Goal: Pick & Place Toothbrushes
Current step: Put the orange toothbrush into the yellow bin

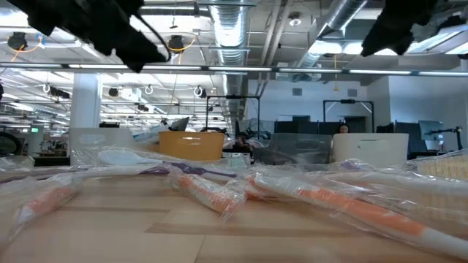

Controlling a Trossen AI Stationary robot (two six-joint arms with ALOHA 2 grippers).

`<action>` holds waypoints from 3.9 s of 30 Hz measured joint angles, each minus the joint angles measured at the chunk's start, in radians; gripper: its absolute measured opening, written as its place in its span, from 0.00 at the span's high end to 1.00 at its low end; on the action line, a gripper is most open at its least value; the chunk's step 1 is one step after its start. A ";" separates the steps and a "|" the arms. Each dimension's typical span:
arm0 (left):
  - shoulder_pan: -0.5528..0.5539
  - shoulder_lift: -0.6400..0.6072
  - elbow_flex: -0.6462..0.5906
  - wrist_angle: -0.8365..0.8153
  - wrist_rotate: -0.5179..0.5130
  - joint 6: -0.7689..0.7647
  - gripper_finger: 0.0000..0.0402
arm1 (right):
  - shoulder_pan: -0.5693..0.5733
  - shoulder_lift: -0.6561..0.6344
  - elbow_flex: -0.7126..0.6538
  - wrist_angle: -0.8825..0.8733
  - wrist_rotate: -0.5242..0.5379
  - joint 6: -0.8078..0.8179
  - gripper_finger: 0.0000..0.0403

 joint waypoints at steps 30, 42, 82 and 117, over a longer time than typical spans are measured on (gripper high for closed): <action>-0.119 0.000 -0.142 0.237 0.000 0.048 0.64 | 0.284 0.719 0.435 -0.260 0.134 0.167 0.81; -0.117 0.000 -0.142 0.273 0.000 0.257 0.64 | 0.290 0.721 0.431 -0.205 0.031 0.392 0.71; -0.105 0.099 -0.144 0.291 0.081 -0.013 0.64 | 0.101 1.146 0.722 -0.173 -0.152 0.218 0.31; -0.105 0.109 -0.144 0.284 0.083 -0.037 0.64 | -0.002 1.154 0.594 -0.056 -0.458 0.325 0.41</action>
